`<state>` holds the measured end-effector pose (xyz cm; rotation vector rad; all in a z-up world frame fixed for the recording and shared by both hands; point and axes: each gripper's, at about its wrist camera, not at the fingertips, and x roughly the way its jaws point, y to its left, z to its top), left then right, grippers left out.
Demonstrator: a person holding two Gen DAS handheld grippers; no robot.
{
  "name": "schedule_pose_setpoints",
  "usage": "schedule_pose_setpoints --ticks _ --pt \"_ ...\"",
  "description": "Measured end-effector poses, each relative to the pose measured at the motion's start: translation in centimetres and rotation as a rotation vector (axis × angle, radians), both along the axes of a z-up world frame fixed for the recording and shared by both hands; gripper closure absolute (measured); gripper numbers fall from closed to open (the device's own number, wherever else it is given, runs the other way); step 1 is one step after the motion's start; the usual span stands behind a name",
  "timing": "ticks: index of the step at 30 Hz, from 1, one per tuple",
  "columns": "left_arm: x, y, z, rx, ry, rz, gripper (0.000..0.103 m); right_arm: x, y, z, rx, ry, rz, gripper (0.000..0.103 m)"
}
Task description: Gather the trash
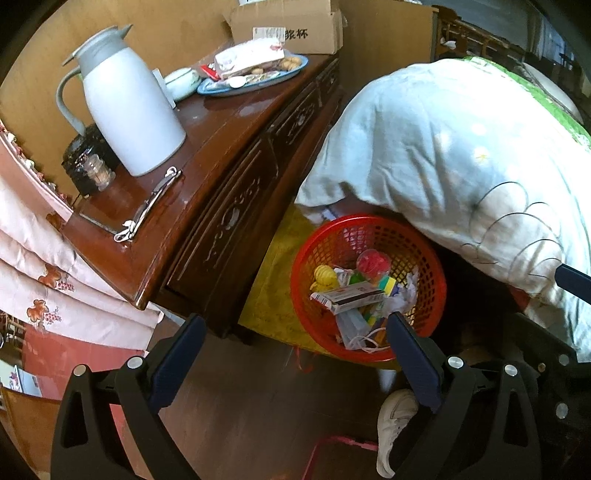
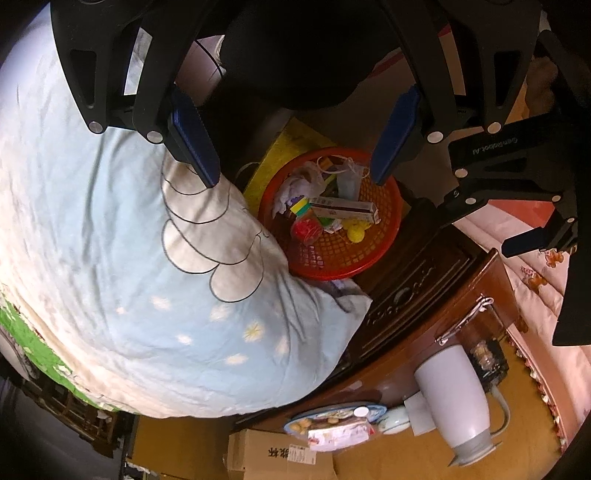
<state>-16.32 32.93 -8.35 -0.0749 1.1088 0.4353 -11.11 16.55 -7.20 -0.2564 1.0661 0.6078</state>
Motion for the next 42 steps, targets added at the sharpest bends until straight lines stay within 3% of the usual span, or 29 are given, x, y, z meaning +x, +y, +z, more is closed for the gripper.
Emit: schedule_pose_setpoints --ticks 11,42 --pt "0.9 0.4 -1.3 -0.004 0.02 0.001 0.007 0.3 0.2 -0.6 -0.012 0.016 0.005 0.022" --pt "0.9 0.2 -1.2 -0.009 0.019 0.0 0.007 -0.1 0.0 0.6 -0.008 -0.011 0.013 0.022"
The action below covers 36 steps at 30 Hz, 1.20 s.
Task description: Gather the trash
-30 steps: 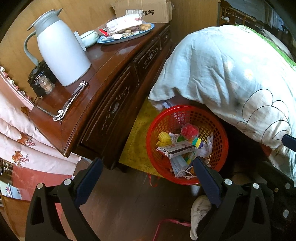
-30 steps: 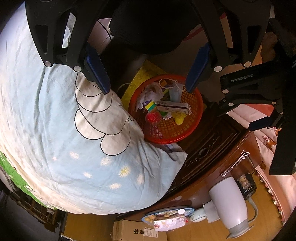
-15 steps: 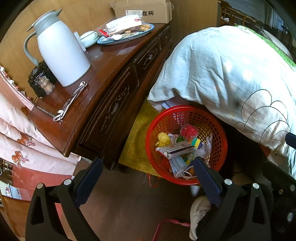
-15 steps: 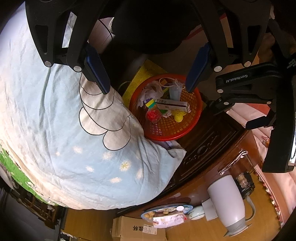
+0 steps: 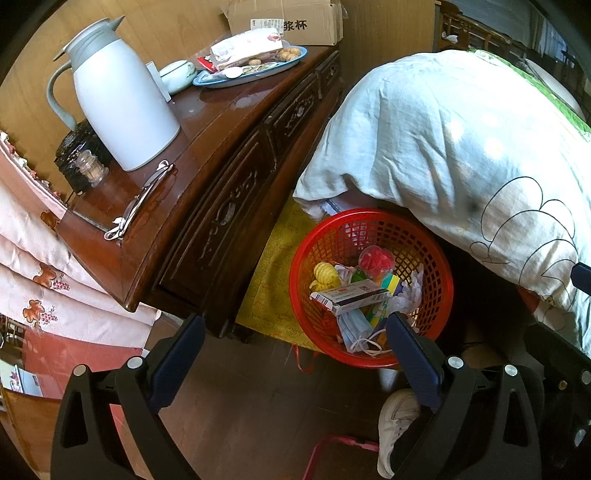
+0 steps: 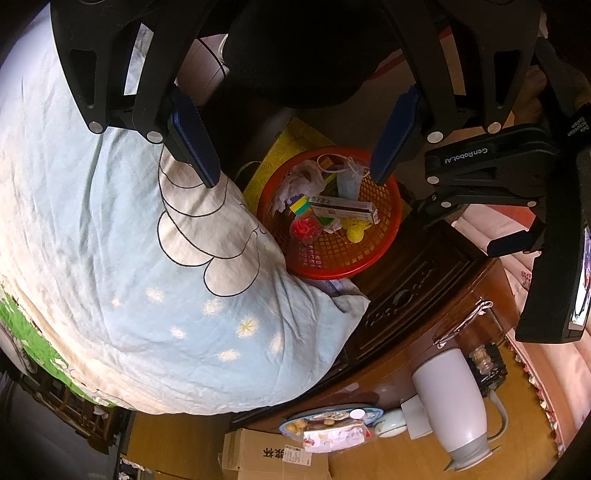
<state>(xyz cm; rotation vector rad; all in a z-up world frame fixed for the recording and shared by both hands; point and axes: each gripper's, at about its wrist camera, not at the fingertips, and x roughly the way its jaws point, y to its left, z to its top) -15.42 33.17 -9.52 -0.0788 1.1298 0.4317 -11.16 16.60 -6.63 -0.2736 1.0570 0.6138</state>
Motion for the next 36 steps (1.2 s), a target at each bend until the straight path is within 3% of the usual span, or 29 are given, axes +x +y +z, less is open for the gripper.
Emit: schedule_pose_setpoints --ticks 36 --pt "0.37 -0.11 -0.82 -0.034 0.015 0.006 0.007 -0.02 -0.04 0.11 0.003 0.003 -0.002 0.022"
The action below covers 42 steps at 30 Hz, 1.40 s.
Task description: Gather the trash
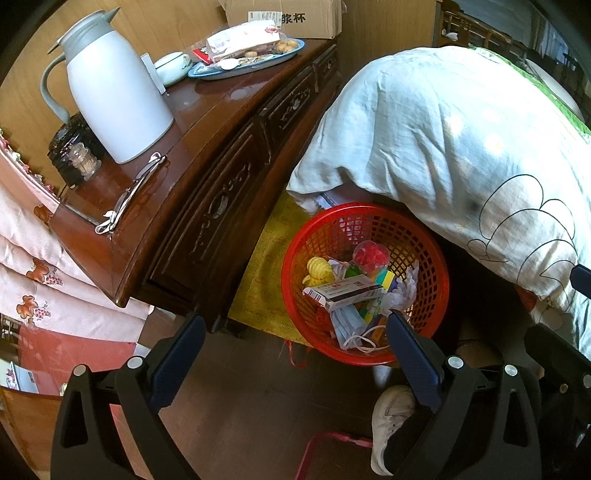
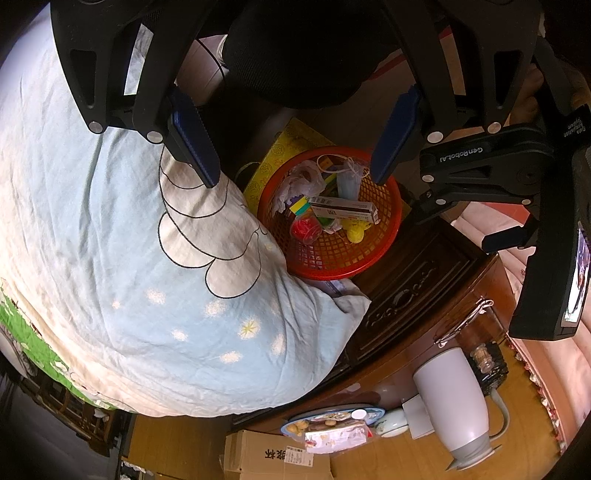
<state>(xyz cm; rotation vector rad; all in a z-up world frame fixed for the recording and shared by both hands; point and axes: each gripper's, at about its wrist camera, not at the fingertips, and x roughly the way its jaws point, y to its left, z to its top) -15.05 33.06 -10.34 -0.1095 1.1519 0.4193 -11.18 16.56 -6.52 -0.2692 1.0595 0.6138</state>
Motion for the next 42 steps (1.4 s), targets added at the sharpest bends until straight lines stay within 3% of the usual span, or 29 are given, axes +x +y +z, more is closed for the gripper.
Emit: schedule_pose_setpoints --ticks 42 --pt "0.11 -0.08 0.26 0.006 0.0 -0.015 0.007 0.23 -0.28 0.15 0.011 0.007 -0.005 0.022"
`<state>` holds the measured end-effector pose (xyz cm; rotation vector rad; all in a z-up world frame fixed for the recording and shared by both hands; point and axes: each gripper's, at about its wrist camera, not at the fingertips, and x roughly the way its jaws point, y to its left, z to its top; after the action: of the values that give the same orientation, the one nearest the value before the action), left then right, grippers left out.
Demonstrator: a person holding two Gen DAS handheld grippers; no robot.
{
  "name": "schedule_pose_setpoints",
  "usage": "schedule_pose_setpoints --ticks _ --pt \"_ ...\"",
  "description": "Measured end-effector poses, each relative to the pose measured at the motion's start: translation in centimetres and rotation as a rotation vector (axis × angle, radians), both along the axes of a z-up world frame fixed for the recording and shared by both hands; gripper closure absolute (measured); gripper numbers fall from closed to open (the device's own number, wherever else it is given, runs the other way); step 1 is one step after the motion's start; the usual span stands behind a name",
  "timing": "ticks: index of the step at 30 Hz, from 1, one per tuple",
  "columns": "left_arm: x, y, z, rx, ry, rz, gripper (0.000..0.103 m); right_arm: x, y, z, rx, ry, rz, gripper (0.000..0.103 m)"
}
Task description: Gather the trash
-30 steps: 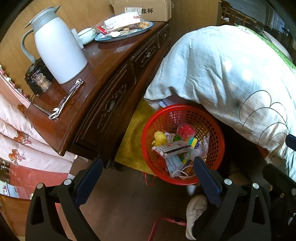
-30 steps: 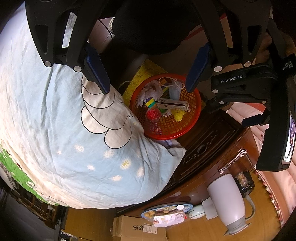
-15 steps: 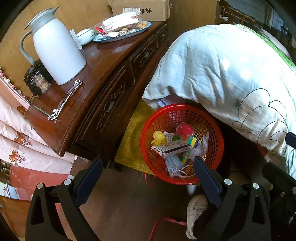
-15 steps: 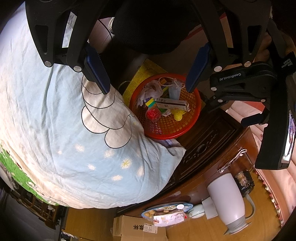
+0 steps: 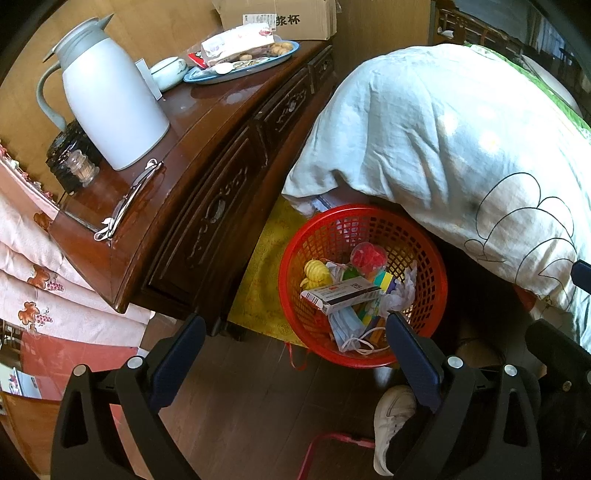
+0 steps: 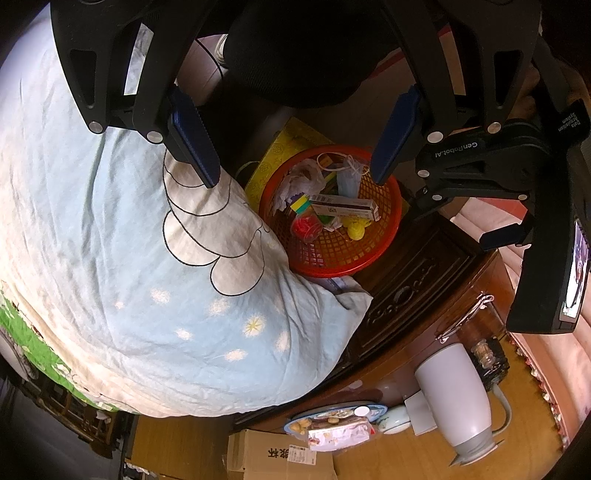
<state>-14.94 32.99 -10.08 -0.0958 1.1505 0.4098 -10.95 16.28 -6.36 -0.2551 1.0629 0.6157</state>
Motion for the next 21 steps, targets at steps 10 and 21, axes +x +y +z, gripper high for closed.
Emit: schedule_pose_setpoints --ticks 10,21 --pt "0.14 -0.02 0.01 0.005 0.004 -0.006 0.007 0.2 -0.02 0.09 0.004 0.0 -0.002 0.022" --pt "0.19 -0.08 -0.01 0.007 0.009 -0.007 0.007 0.29 -0.22 0.06 0.011 0.004 -0.005 0.022"
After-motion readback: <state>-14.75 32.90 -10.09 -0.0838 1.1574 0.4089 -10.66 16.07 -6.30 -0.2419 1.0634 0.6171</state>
